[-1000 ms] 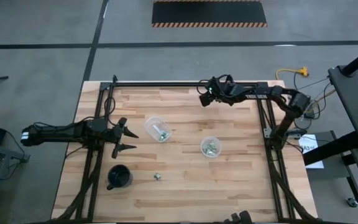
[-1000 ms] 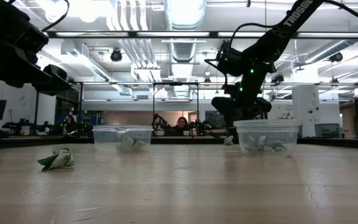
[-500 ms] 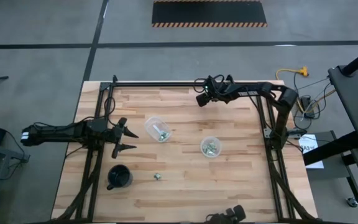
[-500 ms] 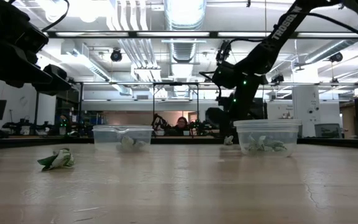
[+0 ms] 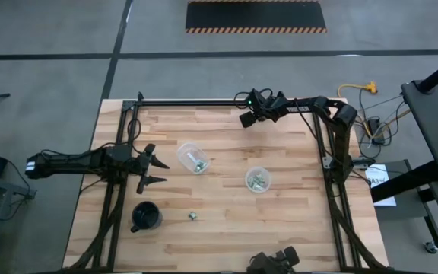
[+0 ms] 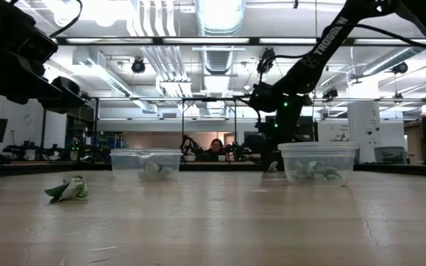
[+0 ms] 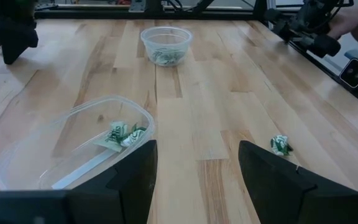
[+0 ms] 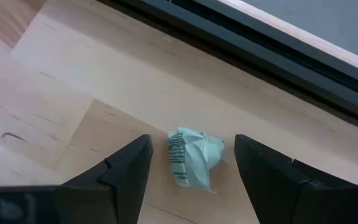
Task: Pick and place Stevia / Truvia into bins
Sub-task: Put the white stevia packet into the left transparent container, then put the green stevia packet into the left transparent container
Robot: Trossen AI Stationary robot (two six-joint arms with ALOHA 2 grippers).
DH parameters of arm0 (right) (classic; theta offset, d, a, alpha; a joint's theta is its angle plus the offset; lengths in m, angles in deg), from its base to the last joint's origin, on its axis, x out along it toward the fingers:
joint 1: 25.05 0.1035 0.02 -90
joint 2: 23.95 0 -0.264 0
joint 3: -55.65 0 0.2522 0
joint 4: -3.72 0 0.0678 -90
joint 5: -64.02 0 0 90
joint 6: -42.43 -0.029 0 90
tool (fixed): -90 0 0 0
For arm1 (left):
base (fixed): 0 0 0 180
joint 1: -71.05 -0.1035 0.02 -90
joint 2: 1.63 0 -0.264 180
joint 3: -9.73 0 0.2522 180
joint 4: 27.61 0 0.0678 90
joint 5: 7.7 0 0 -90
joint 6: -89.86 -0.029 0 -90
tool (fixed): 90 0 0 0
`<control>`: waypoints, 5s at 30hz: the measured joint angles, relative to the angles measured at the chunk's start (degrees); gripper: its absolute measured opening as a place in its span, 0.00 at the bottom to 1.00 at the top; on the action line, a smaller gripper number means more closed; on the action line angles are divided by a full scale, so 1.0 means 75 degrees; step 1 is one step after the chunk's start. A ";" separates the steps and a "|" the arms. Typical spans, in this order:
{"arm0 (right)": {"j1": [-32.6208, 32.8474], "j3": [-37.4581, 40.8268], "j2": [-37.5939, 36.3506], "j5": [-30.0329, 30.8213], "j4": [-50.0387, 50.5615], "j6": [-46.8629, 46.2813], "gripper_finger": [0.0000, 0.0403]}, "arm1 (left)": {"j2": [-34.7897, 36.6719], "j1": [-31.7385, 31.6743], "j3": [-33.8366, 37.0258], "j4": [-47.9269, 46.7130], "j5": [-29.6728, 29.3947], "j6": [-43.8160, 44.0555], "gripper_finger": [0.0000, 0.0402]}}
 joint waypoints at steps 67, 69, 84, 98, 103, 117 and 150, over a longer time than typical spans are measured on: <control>0.3349 0.1510 -0.0970 -0.4344 -0.8752 0.3244 0.03 | 0.0000 0.0001 0.0000 -0.0002 0.0001 0.0000 0.52; 0.3346 0.1515 -0.0970 -0.4232 -0.8752 0.3246 0.03 | -0.0006 0.0000 0.0000 -0.0002 -0.0002 0.0000 0.52; 0.3335 0.0782 0.0776 -0.4143 -0.9897 0.2749 0.03 | 0.0003 0.0001 0.0000 -0.0001 0.0001 0.0000 0.52; 0.3509 -0.0231 0.1475 -0.4286 -0.8871 0.2553 0.03 | -0.0001 0.0000 0.0000 -0.0009 0.0001 0.0000 0.52; 0.3536 -0.0578 0.1478 -0.4284 -0.8416 0.2553 0.03 | -0.0004 0.0000 0.0000 0.0001 0.0001 0.0000 0.52; 0.3536 -0.1247 0.1475 -0.4254 -0.6491 0.2559 0.03 | -0.0003 0.0001 0.0000 -0.0002 0.0001 0.0000 0.52; 0.3559 -0.1236 0.1475 -0.4181 -0.6441 0.1767 0.64 | -0.0003 0.0003 0.0000 0.0001 -0.0002 0.0000 0.52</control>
